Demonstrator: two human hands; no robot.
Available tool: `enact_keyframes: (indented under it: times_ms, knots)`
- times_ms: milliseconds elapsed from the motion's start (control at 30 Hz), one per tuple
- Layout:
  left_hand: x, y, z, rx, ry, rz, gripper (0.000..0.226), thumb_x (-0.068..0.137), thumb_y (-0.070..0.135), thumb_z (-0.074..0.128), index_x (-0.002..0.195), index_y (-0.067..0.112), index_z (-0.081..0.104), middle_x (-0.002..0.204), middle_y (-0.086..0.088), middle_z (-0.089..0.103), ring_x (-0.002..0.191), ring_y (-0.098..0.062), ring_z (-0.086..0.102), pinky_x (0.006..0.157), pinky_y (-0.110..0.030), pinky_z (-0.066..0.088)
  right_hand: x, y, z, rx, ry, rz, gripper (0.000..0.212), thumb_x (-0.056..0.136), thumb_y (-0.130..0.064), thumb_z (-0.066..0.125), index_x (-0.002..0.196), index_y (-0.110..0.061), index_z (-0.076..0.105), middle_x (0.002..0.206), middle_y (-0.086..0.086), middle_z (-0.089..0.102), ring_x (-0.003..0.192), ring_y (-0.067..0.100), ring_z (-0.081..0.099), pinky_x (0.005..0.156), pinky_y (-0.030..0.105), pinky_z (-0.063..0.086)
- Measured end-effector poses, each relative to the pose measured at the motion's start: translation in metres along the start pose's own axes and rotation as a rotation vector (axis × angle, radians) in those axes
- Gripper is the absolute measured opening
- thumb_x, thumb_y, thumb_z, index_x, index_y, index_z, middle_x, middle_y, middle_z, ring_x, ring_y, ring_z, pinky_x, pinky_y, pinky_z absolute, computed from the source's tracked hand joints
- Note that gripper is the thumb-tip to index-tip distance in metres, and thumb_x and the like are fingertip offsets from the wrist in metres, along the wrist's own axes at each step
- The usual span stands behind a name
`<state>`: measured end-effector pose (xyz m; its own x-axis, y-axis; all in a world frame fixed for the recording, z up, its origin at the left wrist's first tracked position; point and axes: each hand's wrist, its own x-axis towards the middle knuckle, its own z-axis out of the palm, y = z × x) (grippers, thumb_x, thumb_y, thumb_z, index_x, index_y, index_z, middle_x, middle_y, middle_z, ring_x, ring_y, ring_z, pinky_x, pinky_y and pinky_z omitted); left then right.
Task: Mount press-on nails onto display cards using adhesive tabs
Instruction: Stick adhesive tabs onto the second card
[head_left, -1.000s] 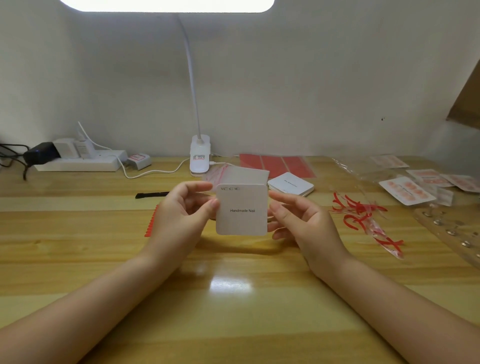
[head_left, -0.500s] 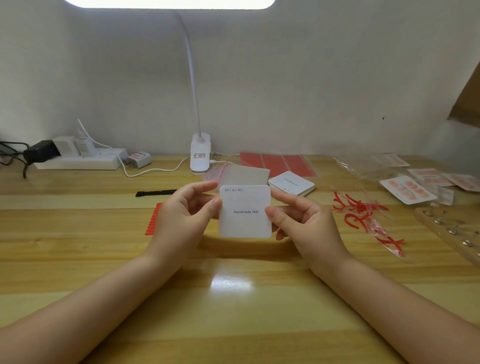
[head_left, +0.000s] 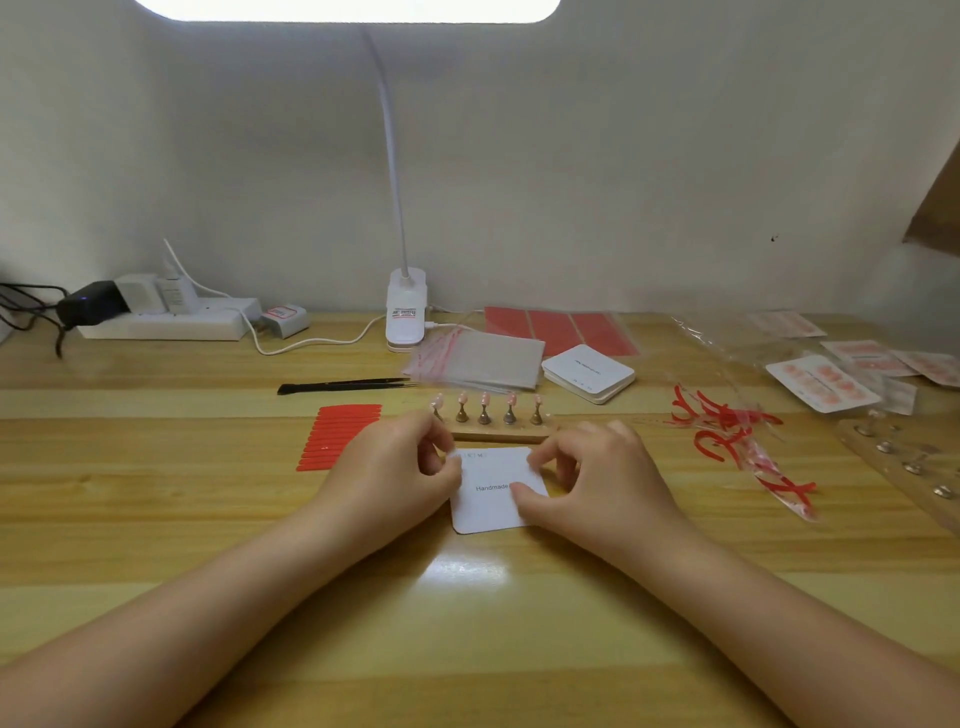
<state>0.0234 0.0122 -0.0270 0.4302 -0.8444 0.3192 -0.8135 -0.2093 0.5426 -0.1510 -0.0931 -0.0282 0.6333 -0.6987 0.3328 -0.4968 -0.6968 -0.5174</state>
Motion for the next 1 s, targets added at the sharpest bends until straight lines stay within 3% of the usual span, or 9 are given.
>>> enact_keyframes:
  times_ms: [200,300,400,467,567,767,867,1000]
  knots:
    - [0.001,0.002,-0.006,0.284,0.088,0.097,0.02,0.088,0.043,0.06,0.1,0.028,0.057,0.079,0.014,0.056,0.08,-0.011,0.053,0.066,-0.028,0.036,-0.001,0.002,0.002,0.005,-0.054,-0.108,0.028,0.082,-0.034,0.064,0.108,-0.034,0.071,0.106,-0.019,0.057,0.111,0.009,0.039,0.094,0.025,0.033]
    - [0.012,-0.004,-0.022,0.547,0.142,-0.155,0.044,0.089,0.057,0.049,0.115,0.022,0.05,0.11,0.001,0.059,0.103,-0.024,0.053,0.08,-0.034,0.043,0.0,0.003,0.005,-0.098,-0.025,-0.119,0.026,0.088,-0.033,0.058,0.11,-0.034,0.072,0.114,-0.022,0.06,0.114,0.012,0.039,0.091,0.024,0.024]
    - [0.021,-0.021,-0.038,0.628,-0.025,-0.497,0.092,0.079,0.08,0.039,0.137,0.009,0.033,0.136,-0.012,0.046,0.123,-0.033,0.045,0.094,-0.042,0.041,0.001,0.005,0.007,-0.14,0.009,-0.091,0.027,0.089,-0.034,0.056,0.112,-0.033,0.071,0.117,-0.022,0.061,0.117,0.014,0.038,0.087,0.021,0.018]
    - [0.021,-0.028,-0.037,0.611,-0.136,-0.58,0.112,0.073,0.089,0.03,0.146,0.005,0.023,0.145,-0.012,0.04,0.13,-0.033,0.039,0.099,-0.044,0.037,0.001,0.006,0.008,-0.162,0.022,-0.095,0.028,0.089,-0.035,0.056,0.113,-0.031,0.07,0.118,-0.019,0.06,0.118,0.014,0.037,0.088,0.02,0.017]
    - [0.02,-0.032,-0.03,0.699,-0.21,-0.53,0.106,0.074,0.089,0.023,0.142,0.009,0.038,0.143,-0.01,0.043,0.129,-0.031,0.039,0.1,-0.042,0.035,0.0,0.007,0.008,-0.158,0.037,-0.086,0.029,0.089,-0.036,0.057,0.113,-0.029,0.07,0.118,-0.016,0.06,0.118,0.014,0.037,0.092,0.022,0.02]
    - [0.022,-0.028,-0.03,0.716,-0.205,-0.414,0.076,0.085,0.078,0.026,0.121,0.017,0.055,0.129,-0.007,0.053,0.118,-0.029,0.048,0.095,-0.041,0.039,0.0,0.006,0.008,-0.158,0.03,-0.077,0.029,0.089,-0.036,0.056,0.115,-0.029,0.068,0.119,-0.015,0.058,0.12,0.014,0.036,0.096,0.024,0.023]
    - [0.021,-0.024,-0.032,0.71,-0.175,-0.384,0.069,0.086,0.076,0.03,0.111,0.017,0.057,0.119,-0.006,0.059,0.11,-0.027,0.053,0.085,-0.037,0.04,0.0,0.005,0.007,-0.163,0.018,-0.065,0.029,0.09,-0.037,0.055,0.116,-0.03,0.066,0.121,-0.015,0.057,0.121,0.013,0.034,0.099,0.026,0.024]
    - [0.021,-0.023,-0.034,0.7,-0.112,-0.36,0.061,0.088,0.07,0.04,0.118,0.018,0.051,0.12,-0.004,0.059,0.111,-0.027,0.053,0.087,-0.038,0.042,0.0,0.004,0.007,-0.163,0.013,-0.054,0.029,0.09,-0.037,0.055,0.116,-0.031,0.065,0.12,-0.016,0.056,0.121,0.012,0.033,0.096,0.024,0.022]
